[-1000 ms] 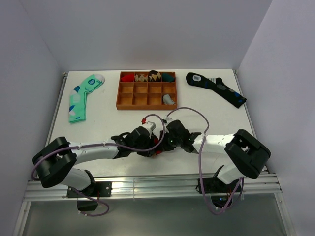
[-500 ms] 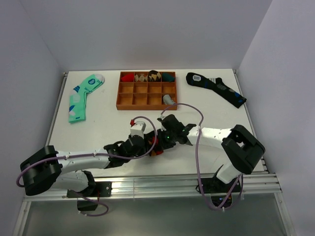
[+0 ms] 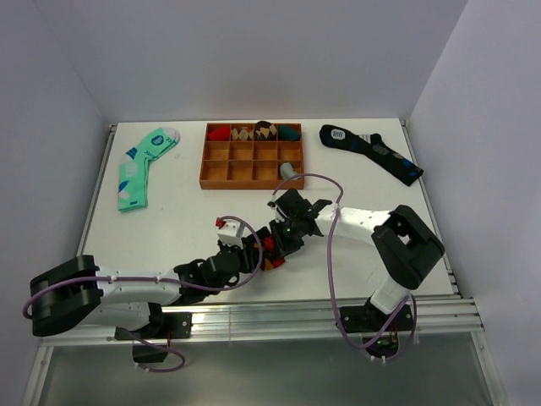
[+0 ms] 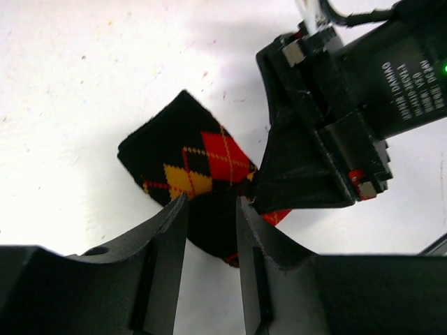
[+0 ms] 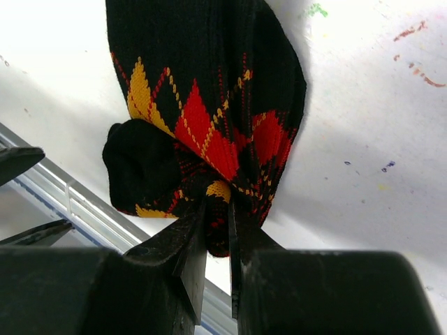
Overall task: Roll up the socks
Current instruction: Roll the sock at the center of the board.
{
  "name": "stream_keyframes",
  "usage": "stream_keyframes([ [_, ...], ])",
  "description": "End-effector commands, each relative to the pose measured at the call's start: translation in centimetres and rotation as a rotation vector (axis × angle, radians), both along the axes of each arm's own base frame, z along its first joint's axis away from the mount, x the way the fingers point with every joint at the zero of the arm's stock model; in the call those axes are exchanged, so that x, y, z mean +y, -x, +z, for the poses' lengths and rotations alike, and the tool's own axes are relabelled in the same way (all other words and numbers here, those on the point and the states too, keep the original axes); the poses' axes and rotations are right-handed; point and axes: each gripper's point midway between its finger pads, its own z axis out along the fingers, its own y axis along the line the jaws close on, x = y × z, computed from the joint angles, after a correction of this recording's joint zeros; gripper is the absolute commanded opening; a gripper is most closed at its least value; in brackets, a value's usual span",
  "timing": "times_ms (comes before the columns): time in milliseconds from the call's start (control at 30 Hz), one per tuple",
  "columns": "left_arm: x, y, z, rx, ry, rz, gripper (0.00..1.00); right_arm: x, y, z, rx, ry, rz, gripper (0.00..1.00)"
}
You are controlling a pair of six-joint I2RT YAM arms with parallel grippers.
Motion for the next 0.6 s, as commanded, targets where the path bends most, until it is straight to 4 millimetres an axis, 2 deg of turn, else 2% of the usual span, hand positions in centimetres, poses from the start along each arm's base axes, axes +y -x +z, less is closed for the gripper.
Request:
stream_keyframes([
  [0, -1.1, -0.9, 2.1, -0.074, 0.063, 0.011, 0.39, -1.9, 0.9, -0.9, 0.054, 0.073, 0.017, 0.04],
  [67, -1.1, -0.6, 1.5, -0.084, 0.058, -0.016, 0.38, -1.8, 0.7, -0.7, 0.052, 0.054, 0.021, 0.04],
  [233, -2.1, 0.6, 2.6, -0.116, 0.139, -0.115, 0.41, -2.0, 0.3, -0.2, 0.054, 0.043, 0.020, 0.04],
  [433, -3.0, 1.6, 2.7, -0.137, 0.135, -0.207, 0.42, -2.2, 0.0, -0.2, 0.055, 0.044, 0.025, 0.03],
  [533, -3.7, 2.2, 2.0, -0.127, 0.111, -0.255, 0.45, -2.4, -0.2, -0.2, 0.059, 0.047, 0.025, 0.03],
  [567, -3.9, 2.4, 1.9, -0.124, 0.107, -0.271, 0.52, -2.4, -0.3, -0.2, 0.056, 0.046, 0.026, 0.03],
])
